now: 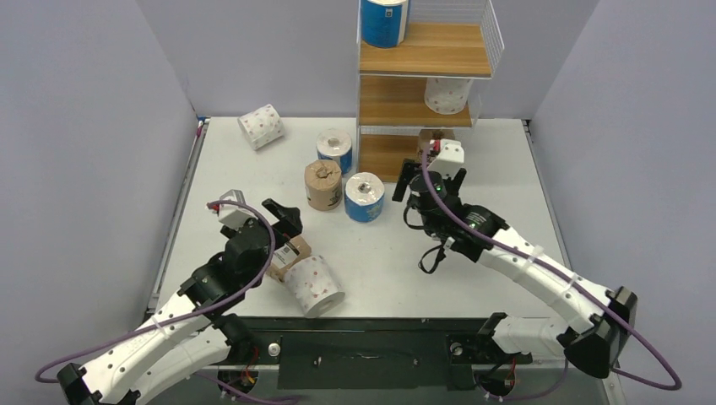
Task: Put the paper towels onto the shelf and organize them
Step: Place the paper towel on the shelf, then pick up the paper towel from the center of the board.
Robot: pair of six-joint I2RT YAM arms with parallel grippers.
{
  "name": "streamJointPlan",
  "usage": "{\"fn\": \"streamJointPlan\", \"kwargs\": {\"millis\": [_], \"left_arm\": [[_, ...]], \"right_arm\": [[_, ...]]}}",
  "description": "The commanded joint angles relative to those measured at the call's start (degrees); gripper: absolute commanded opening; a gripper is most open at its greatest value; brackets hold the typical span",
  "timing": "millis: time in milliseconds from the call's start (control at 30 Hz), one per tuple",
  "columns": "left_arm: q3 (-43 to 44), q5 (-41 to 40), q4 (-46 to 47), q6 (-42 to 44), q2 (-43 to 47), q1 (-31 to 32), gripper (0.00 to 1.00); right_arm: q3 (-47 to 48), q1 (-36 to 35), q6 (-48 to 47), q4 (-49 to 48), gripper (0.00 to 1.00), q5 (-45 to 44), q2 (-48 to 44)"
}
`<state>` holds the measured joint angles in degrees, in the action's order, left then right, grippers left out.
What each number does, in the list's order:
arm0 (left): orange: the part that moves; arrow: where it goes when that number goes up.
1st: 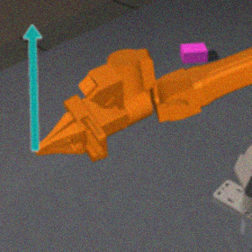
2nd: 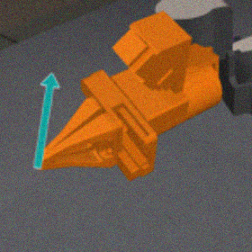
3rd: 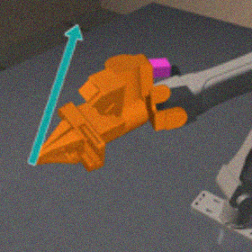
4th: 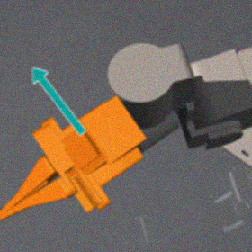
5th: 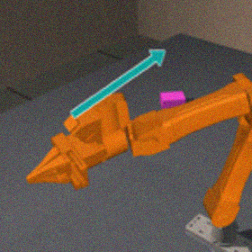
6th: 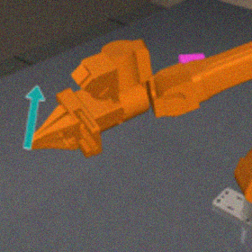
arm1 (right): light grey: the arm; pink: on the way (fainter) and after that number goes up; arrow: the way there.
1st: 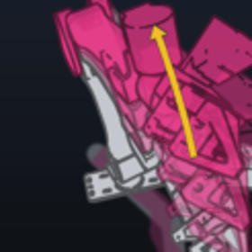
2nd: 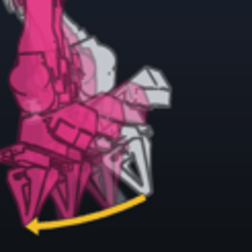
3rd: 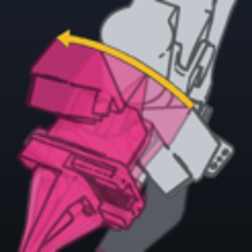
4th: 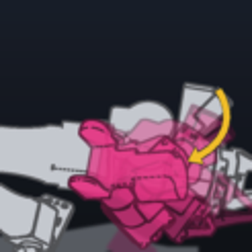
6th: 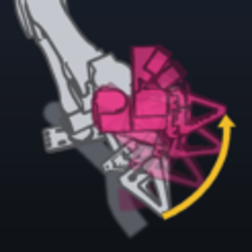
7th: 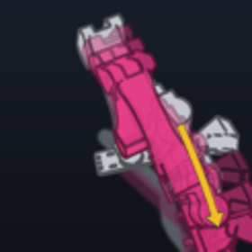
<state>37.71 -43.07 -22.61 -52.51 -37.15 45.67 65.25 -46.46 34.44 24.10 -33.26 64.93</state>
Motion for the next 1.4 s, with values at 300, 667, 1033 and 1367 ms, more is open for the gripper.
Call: {"fn": "streamJointPlan", "kwargs": {"millis": [300,667,1033,1367], "left_arm": [[-1.93,17.12,11.02,4.93,-8.14,-4.47,0.96],[-7.19,17.11,14.57,4.66,-3.76,-4.51,0.96],[-9.40,17.80,14.87,3.61,-1.95,-4.51,0.96],[-9.70,17.87,14.52,2.92,-2.02,-4.53,0.96]], "right_arm": [[-6.52,15.21,5.60,-11.91,0.89,24.54,11.42],[0.48,15.99,9.98,-15.85,0.89,34.25,27.07],[3.77,15.94,11.64,-19.50,0.84,36.97,33.55],[3.65,15.95,11.68,-19.29,0.77,36.07,35.71]]}}
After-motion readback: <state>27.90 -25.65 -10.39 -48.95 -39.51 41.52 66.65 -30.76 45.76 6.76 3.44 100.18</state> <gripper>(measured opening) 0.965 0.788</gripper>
